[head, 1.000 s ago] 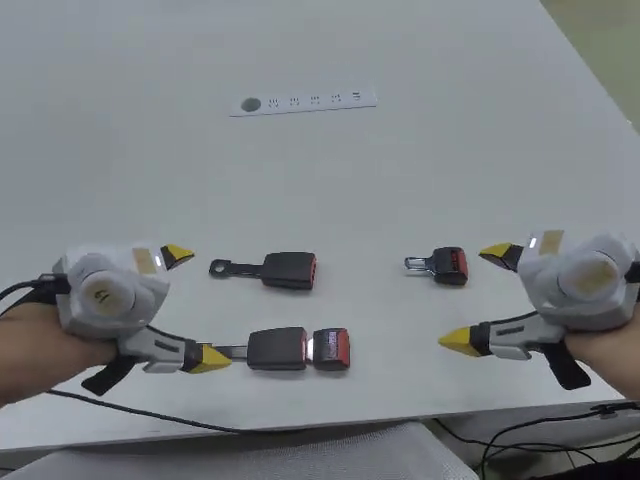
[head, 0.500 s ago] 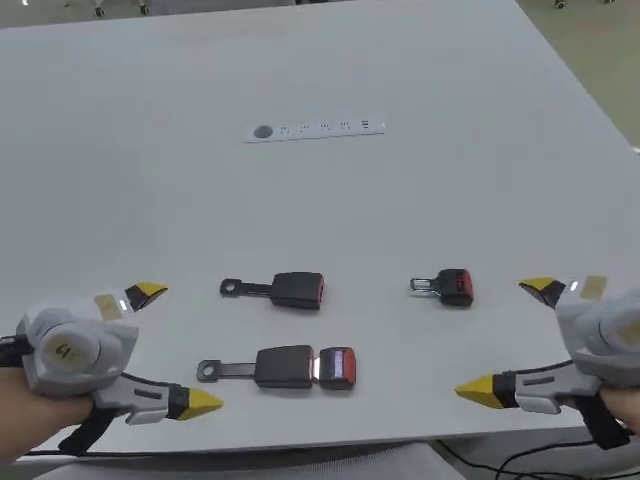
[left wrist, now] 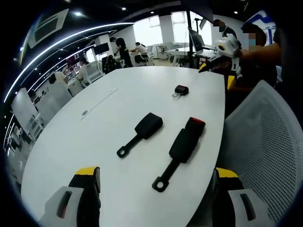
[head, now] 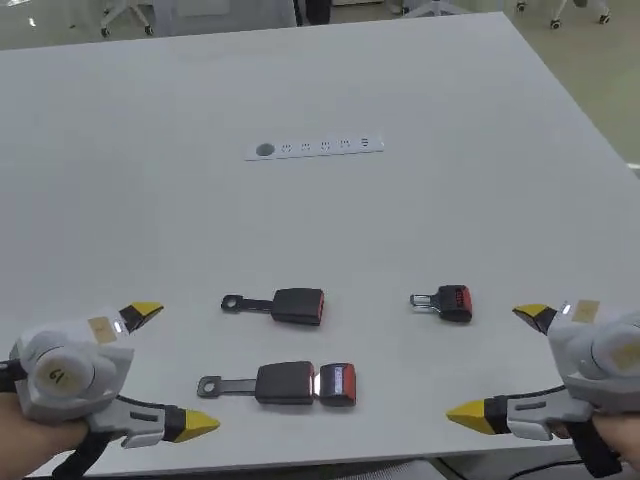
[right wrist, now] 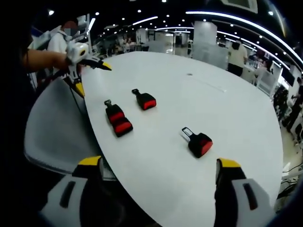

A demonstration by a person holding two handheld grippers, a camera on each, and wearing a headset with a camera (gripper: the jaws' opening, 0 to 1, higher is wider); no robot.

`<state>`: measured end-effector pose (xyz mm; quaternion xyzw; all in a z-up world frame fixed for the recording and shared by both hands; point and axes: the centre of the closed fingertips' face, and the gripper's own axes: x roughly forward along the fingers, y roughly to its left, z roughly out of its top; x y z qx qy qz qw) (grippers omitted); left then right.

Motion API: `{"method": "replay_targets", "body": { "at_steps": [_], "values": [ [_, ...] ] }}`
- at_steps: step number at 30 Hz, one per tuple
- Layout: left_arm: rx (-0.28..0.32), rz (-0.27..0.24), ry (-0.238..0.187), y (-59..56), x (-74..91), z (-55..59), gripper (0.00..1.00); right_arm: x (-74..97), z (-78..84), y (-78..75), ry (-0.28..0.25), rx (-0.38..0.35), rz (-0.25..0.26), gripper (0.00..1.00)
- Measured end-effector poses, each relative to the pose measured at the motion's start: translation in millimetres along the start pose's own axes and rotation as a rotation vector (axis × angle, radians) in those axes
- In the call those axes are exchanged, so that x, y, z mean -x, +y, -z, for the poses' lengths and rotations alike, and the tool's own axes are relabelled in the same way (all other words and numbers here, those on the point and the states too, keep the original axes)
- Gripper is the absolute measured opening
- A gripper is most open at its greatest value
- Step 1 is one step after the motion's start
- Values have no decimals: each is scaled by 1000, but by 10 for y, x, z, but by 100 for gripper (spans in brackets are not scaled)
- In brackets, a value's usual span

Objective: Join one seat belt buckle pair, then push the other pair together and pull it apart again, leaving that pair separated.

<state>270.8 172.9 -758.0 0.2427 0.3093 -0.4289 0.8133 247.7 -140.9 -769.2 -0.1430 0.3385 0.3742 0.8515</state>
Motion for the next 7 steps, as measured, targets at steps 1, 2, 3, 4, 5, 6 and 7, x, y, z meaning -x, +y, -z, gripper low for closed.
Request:
{"method": "replay_targets", "body": {
  "at_steps": [1, 2, 3, 4, 5, 6, 7],
  "values": [
    [4, -4, 1, 2, 2, 4, 100, 7, -11, 9, -1, 0, 2, 100],
    [5, -6, 0, 1, 4, 2, 100, 10, -16, 8, 0, 1, 5, 100],
    [5, -8, -3, 4, 8, -1, 100, 17, -26, 9, 0, 2, 8, 100],
    [6, -9, -4, 2, 11, -2, 100, 21, -32, 8, -1, 4, 9, 100],
    [7, -8, -5, 0, 13, -1, 100, 25, -33, -9, -2, 7, 14, 100],
    [7, -8, -5, -3, 13, 3, 100, 27, -36, -11, -3, 8, 15, 100],
    [9, -8, -4, -4, 14, 9, 100, 31, -38, -9, -3, 8, 15, 100]
  ]
}}
